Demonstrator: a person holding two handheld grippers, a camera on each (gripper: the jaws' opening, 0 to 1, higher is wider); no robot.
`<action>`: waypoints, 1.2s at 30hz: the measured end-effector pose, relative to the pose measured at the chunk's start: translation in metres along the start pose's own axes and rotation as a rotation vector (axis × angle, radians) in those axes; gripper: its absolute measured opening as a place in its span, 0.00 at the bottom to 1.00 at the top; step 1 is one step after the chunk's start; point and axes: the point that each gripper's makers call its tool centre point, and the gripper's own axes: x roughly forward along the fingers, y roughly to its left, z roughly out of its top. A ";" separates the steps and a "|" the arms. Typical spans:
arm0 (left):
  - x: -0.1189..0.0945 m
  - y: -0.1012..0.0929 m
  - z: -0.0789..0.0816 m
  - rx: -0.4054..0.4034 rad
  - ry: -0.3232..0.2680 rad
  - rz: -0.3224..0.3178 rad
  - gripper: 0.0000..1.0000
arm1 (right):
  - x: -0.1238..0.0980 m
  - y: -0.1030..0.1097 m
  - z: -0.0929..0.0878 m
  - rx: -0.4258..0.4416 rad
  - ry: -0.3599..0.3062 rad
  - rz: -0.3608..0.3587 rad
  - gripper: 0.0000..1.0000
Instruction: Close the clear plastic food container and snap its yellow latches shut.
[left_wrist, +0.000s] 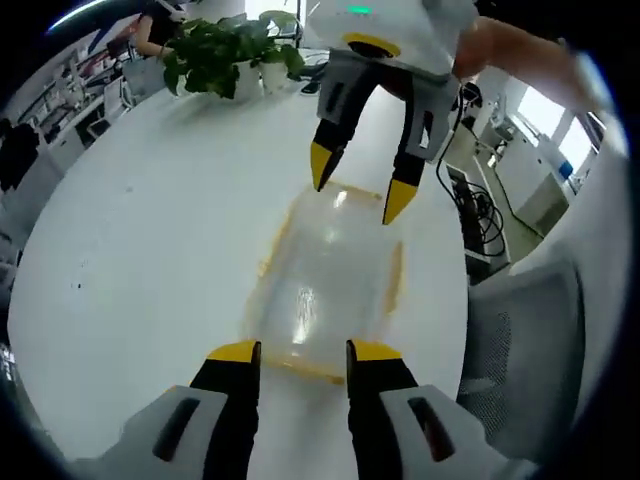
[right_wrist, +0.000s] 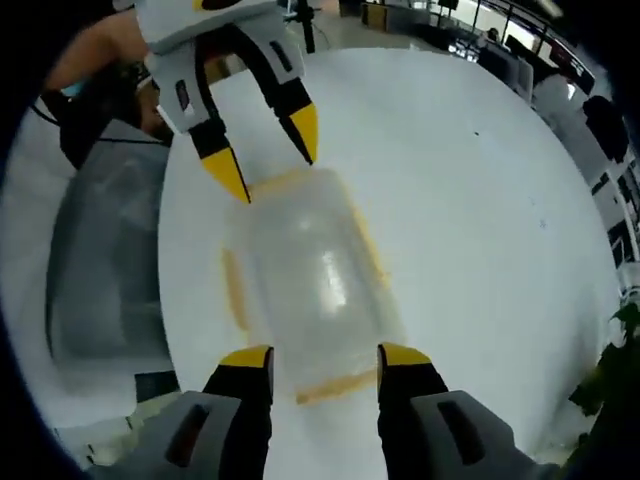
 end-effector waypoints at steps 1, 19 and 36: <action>0.001 0.000 0.001 0.008 -0.006 0.000 0.33 | 0.001 0.001 0.001 -0.012 0.001 0.005 0.40; 0.014 -0.010 0.021 0.077 -0.065 -0.028 0.33 | 0.010 0.008 0.026 -0.107 -0.060 0.034 0.40; 0.024 -0.015 0.035 0.049 -0.103 -0.035 0.33 | 0.011 0.004 0.042 -0.092 -0.119 0.050 0.39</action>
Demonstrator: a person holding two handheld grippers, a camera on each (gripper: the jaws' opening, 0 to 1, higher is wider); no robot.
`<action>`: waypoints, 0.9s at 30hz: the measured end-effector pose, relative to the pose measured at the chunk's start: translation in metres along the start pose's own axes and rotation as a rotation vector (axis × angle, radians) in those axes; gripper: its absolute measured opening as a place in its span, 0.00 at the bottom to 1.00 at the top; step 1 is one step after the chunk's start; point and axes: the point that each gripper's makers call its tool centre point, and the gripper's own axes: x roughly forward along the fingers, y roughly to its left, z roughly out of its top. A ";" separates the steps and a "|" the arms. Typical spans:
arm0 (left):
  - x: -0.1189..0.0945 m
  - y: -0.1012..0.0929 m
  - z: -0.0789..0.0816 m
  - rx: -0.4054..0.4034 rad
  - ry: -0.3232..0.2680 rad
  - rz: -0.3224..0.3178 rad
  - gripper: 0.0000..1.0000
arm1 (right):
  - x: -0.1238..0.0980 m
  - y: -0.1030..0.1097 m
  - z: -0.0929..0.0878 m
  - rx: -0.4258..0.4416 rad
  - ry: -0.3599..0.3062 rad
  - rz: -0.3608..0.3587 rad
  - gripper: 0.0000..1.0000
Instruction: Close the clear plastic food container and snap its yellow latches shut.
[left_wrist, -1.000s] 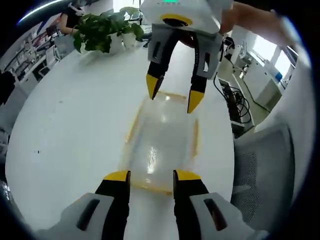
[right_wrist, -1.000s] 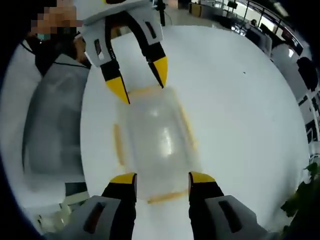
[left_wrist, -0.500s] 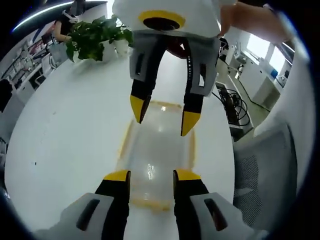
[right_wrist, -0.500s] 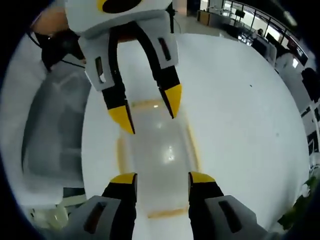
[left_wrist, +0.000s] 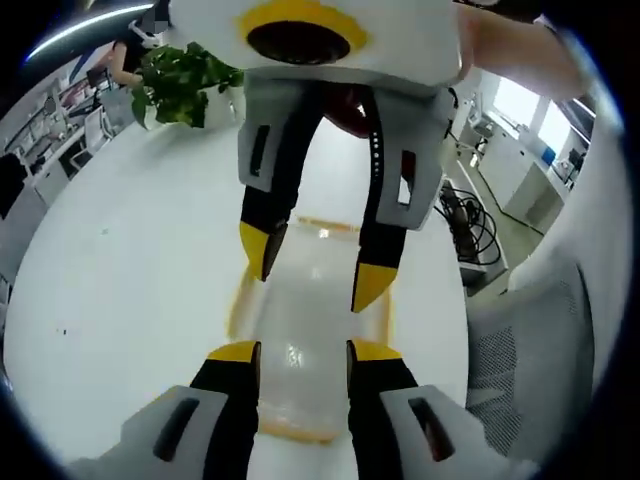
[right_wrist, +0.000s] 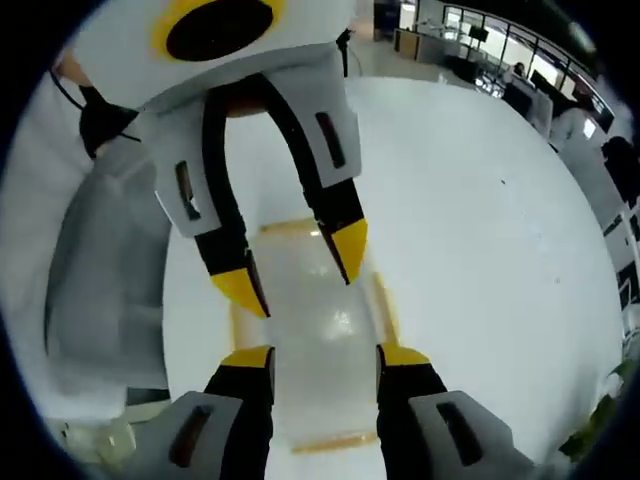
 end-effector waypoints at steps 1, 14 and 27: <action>0.000 -0.001 0.000 -0.004 -0.002 -0.001 0.33 | 0.000 -0.001 0.001 0.000 -0.003 -0.005 0.39; 0.003 -0.012 0.000 -0.015 -0.014 -0.007 0.33 | -0.001 -0.008 0.011 -0.015 -0.024 -0.011 0.39; 0.003 -0.016 -0.001 -0.021 -0.032 -0.004 0.34 | 0.003 -0.017 0.018 -0.032 -0.031 -0.011 0.41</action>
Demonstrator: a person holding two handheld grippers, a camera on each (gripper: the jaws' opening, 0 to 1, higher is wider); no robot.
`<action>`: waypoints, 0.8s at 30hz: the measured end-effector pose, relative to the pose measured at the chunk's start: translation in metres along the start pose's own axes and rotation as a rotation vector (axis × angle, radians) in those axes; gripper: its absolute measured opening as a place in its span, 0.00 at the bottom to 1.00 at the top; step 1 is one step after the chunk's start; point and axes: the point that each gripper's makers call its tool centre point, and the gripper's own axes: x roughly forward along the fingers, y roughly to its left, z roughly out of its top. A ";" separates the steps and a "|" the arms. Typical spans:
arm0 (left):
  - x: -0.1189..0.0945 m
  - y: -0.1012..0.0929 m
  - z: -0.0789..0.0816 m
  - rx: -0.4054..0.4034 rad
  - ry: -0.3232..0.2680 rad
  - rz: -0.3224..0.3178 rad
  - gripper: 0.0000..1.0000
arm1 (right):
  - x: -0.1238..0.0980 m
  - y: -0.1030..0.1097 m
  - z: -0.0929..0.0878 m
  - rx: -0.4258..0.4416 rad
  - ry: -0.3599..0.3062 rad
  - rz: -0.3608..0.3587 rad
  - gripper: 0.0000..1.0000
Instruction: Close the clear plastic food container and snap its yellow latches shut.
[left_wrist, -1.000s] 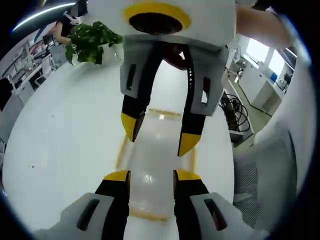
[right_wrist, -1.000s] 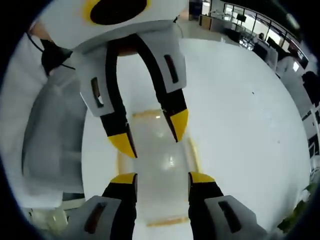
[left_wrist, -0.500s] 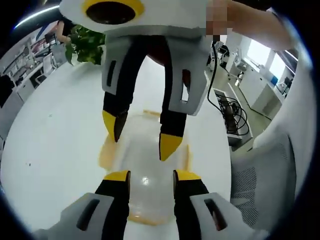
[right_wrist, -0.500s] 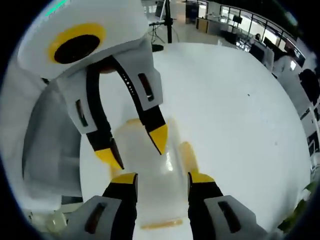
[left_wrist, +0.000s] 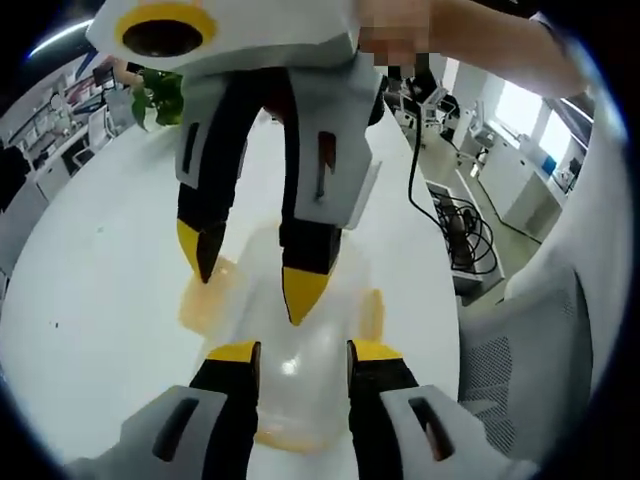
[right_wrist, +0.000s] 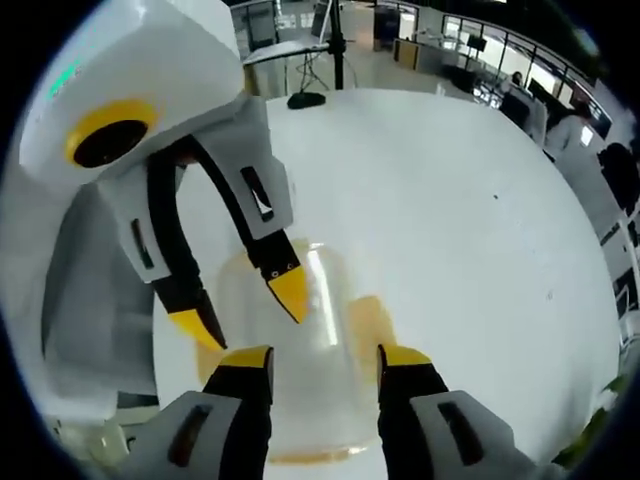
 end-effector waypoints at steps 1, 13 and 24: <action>0.000 0.000 0.000 0.000 0.000 0.000 0.34 | 0.001 -0.001 0.000 0.000 0.001 0.000 0.41; 0.001 -0.013 0.000 0.015 0.002 0.000 0.36 | 0.008 -0.002 -0.002 0.030 -0.001 0.041 0.42; 0.003 -0.018 -0.002 0.050 -0.013 0.033 0.43 | 0.014 -0.003 -0.003 0.055 -0.008 0.069 0.42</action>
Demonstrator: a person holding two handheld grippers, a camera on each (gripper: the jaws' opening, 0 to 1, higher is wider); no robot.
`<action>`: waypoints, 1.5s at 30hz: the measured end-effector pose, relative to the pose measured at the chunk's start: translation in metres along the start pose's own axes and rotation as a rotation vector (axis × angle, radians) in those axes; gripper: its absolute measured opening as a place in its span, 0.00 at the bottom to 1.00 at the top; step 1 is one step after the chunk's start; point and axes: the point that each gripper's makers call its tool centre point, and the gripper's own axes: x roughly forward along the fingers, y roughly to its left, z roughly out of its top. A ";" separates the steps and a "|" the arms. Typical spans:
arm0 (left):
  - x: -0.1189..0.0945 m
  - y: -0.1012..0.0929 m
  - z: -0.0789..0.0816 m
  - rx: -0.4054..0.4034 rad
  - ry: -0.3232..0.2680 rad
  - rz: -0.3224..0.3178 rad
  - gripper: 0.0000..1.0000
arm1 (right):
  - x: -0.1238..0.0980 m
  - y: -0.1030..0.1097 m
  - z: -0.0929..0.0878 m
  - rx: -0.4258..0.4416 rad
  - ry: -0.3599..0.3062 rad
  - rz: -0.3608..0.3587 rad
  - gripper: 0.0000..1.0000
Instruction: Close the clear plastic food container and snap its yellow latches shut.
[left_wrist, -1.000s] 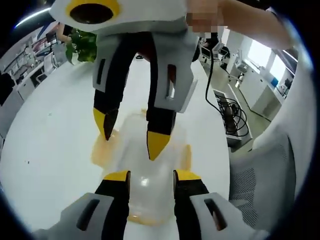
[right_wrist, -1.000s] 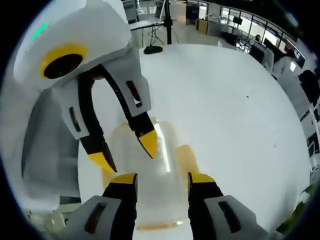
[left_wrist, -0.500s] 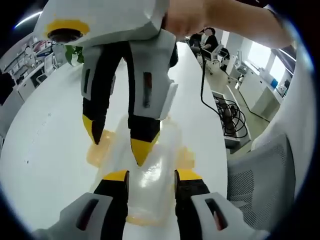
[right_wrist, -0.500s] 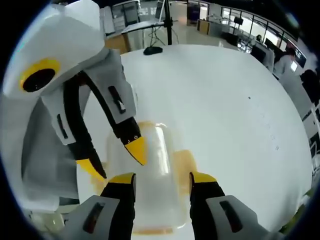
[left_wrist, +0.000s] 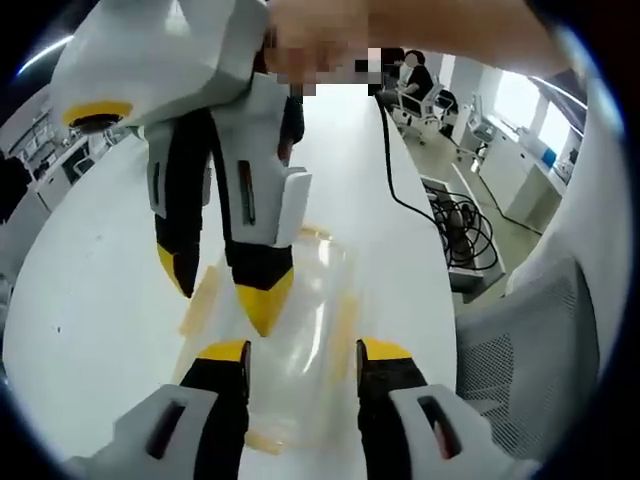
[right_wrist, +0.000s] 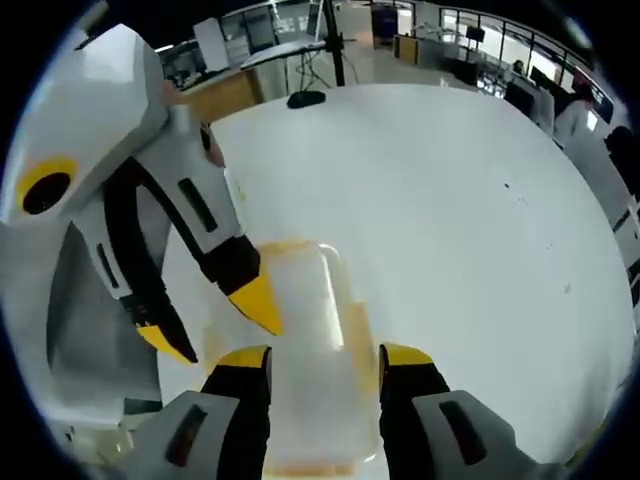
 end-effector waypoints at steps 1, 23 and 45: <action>0.000 -0.001 0.000 0.009 0.001 0.005 0.44 | 0.000 0.000 0.000 0.001 0.001 0.000 0.42; 0.008 -0.006 -0.008 0.175 0.080 0.157 0.49 | 0.007 0.002 -0.002 0.023 0.077 0.101 0.41; 0.006 0.003 -0.010 0.231 0.161 0.268 0.37 | 0.011 0.010 -0.006 -0.012 0.192 0.179 0.37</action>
